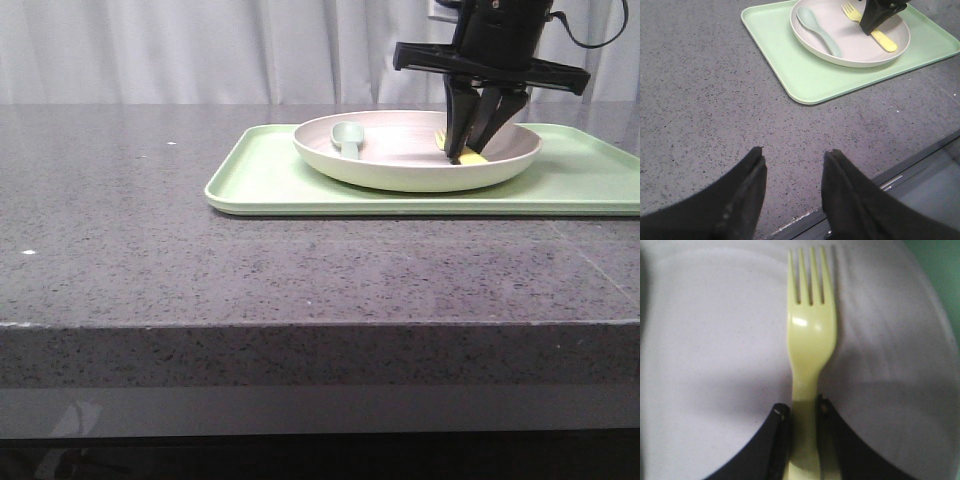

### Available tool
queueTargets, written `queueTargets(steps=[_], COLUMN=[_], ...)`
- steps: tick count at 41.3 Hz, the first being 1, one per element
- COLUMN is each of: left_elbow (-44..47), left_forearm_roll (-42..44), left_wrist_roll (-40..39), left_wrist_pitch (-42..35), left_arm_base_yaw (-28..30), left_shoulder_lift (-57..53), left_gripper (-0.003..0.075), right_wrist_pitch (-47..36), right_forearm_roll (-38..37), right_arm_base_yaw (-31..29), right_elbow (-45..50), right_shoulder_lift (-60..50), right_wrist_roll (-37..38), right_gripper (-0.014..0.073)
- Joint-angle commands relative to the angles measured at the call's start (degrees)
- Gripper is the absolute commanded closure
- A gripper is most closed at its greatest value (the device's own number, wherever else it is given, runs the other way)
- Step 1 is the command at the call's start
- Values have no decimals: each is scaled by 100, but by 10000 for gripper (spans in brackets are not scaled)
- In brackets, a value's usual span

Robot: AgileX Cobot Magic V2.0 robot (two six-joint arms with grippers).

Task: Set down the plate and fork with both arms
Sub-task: 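Close the right gripper on the fork and lift it, then lower the fork onto the tray beside the plate, open gripper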

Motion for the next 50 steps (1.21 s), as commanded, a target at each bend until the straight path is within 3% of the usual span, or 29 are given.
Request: queueTargets(steps=[1,17,38,50], left_elbow=[-145,-145,-145,-145], left_forearm_roll=[-132,-132,-132,-132], left_wrist_roll=[-8,-8,-8,-8], left_wrist_pitch=[-390,-390,-390,-390], left_arm_base_yaw=[13,13,13,13], left_shoulder_lift=[-8,-8,-8,-8], left_gripper=[437,437,437,437], right_wrist_pitch=[-2,846,78,-61], right_forearm_roll=[-34,-78,-73,-73], right_arm_base_yaw=[-10,-771,-1213,-1211], right_elbow=[-149,-96,717,717], right_shoulder_lift=[-591,-1206,-863,-798], right_wrist_roll=[-139,-732,-820,-883], right_gripper=[509,509,505,343])
